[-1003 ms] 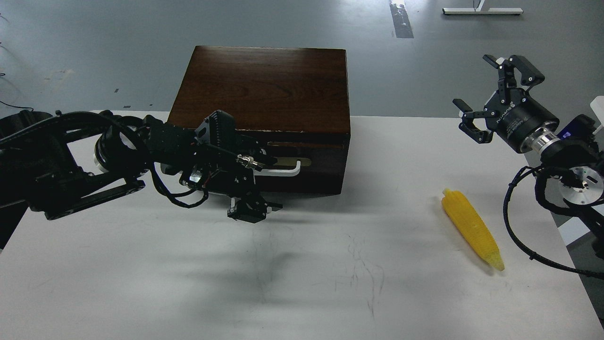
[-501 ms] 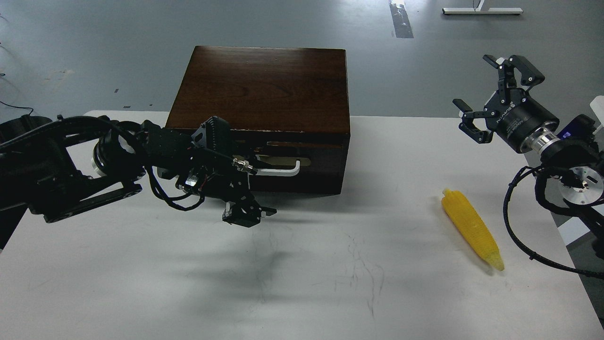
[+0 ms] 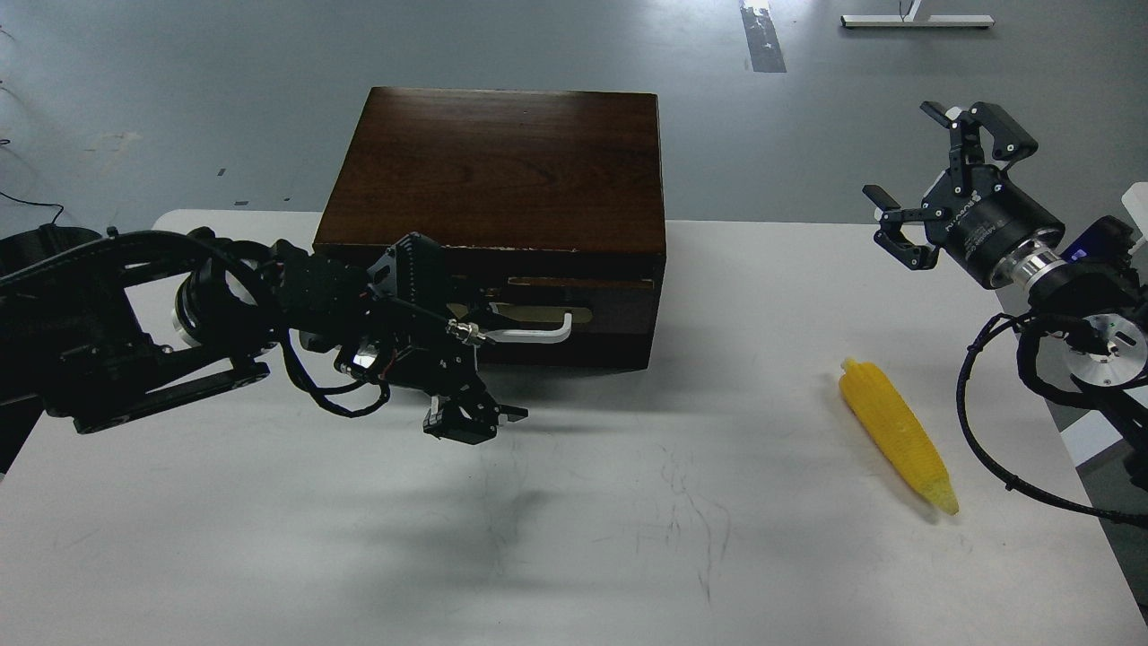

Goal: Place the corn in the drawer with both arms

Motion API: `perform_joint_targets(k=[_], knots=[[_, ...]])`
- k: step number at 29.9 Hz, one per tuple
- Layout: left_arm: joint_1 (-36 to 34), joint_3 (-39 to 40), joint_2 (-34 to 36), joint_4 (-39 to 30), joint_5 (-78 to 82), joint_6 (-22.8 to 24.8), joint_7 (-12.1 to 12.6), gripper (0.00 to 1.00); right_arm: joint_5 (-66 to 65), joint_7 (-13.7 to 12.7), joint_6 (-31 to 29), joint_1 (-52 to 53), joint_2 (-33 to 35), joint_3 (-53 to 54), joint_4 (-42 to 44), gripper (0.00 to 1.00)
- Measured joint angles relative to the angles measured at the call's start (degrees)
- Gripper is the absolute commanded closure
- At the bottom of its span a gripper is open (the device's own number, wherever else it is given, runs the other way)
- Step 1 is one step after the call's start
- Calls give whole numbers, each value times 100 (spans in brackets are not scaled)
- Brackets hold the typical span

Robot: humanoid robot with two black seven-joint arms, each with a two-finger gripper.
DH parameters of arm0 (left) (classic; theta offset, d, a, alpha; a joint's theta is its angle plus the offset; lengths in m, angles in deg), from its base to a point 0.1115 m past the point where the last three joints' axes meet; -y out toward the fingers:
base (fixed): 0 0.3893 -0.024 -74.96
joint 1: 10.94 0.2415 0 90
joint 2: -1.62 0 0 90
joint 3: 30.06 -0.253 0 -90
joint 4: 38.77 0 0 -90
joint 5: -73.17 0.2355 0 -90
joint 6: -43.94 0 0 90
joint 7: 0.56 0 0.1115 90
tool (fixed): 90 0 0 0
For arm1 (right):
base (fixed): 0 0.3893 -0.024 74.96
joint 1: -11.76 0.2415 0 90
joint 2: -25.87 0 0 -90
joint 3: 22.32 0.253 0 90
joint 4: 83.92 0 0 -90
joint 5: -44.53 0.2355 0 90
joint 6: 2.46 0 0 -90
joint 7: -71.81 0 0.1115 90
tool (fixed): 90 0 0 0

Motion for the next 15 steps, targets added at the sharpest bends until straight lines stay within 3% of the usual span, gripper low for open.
perform_joint_targets(k=[15], knots=[[84,-157,275,-341,-1,-4,0,2,0,0,0,64,-8,3,82,0]])
